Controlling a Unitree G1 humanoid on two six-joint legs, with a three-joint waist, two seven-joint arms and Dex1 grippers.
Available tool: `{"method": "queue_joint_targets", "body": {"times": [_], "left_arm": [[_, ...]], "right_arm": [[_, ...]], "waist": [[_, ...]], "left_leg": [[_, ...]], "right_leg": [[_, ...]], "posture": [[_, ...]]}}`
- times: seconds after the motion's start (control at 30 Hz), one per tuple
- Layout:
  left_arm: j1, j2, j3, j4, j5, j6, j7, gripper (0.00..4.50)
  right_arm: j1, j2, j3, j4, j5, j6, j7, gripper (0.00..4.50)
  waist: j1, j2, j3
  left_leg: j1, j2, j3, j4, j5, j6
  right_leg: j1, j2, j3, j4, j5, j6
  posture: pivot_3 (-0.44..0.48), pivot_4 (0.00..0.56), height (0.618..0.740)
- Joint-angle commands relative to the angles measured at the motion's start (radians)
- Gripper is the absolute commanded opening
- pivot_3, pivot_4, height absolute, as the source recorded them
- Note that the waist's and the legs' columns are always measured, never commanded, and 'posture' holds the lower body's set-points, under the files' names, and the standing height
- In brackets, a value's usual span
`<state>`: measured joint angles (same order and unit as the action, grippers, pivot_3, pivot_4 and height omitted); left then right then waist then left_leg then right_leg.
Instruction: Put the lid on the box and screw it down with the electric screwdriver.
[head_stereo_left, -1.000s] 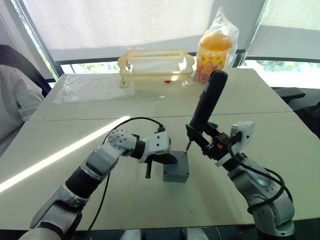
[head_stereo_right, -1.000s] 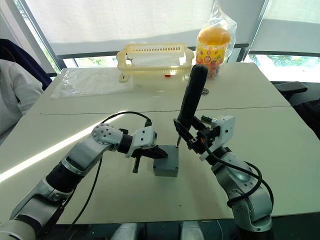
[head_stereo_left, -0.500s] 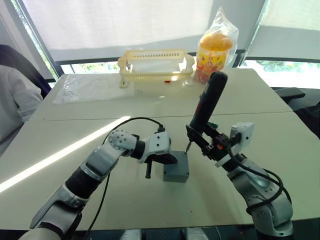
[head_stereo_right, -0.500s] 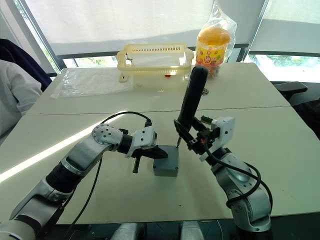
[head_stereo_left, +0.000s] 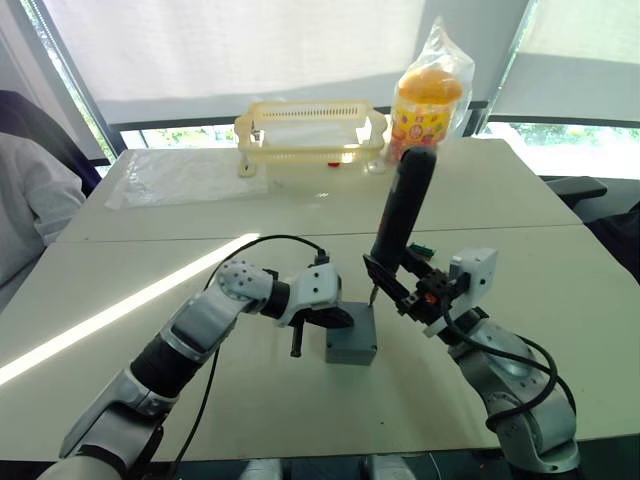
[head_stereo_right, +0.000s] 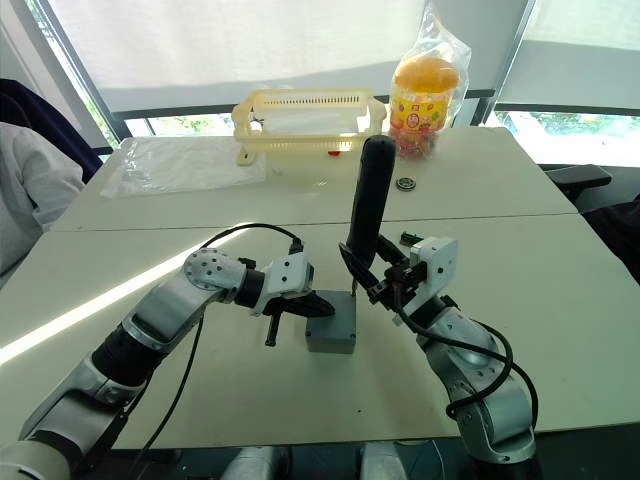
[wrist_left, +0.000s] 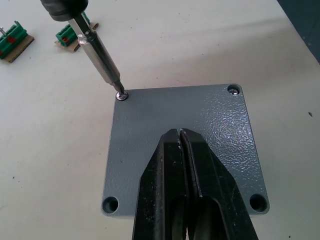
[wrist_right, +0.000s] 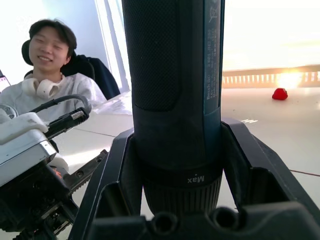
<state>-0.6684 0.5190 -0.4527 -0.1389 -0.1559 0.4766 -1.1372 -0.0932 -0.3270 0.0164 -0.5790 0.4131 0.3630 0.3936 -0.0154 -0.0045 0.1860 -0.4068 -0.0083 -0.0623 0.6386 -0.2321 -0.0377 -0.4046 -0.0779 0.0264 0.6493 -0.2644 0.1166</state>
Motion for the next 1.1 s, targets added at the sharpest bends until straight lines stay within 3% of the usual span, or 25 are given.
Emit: {"method": "queue_joint_targets", "body": {"times": [0.03, 0.27, 0.43, 1.1], "left_arm": [[0.014, 0.012, -0.013, -0.008, 0.020, 0.014, 0.001, 0.00], [0.024, 0.016, -0.015, -0.024, 0.021, 0.021, 0.001, 0.00], [0.032, 0.019, -0.015, -0.035, 0.022, 0.026, 0.001, 0.00], [0.061, 0.035, -0.030, -0.037, 0.049, 0.031, -0.002, 0.00]], "right_arm": [[0.027, -0.011, 0.042, 0.045, -0.057, -0.010, 0.008, 1.79], [0.036, 0.026, 0.075, 0.087, -0.064, -0.036, 0.006, 1.79], [0.038, 0.052, 0.071, 0.101, -0.037, -0.020, 0.010, 1.79], [0.100, 0.069, 0.093, 0.159, -0.084, -0.098, 0.022, 1.79]], "waist": [[0.000, -0.001, -0.001], [0.000, -0.006, -0.006], [-0.002, -0.008, -0.007], [-0.003, -0.014, -0.020]], "left_leg": [[0.000, 0.000, 0.000, 0.000, 0.000, 0.000], [0.003, 0.000, 0.000, 0.000, 0.000, 0.000], [0.017, 0.001, 0.000, -0.008, 0.000, 0.000], [0.018, 0.003, 0.000, -0.010, 0.000, 0.000]], "right_leg": [[0.000, 0.000, 0.000, 0.000, 0.000, 0.000], [0.003, 0.000, 0.000, 0.000, -0.001, -0.002], [0.015, 0.000, 0.000, -0.006, -0.005, -0.005], [0.015, 0.001, -0.001, -0.006, -0.008, -0.008]], "posture": [[0.000, 0.150, 0.740], [0.000, 0.150, 0.740], [0.000, 0.150, 0.740], [0.000, 0.150, 0.740]]}}
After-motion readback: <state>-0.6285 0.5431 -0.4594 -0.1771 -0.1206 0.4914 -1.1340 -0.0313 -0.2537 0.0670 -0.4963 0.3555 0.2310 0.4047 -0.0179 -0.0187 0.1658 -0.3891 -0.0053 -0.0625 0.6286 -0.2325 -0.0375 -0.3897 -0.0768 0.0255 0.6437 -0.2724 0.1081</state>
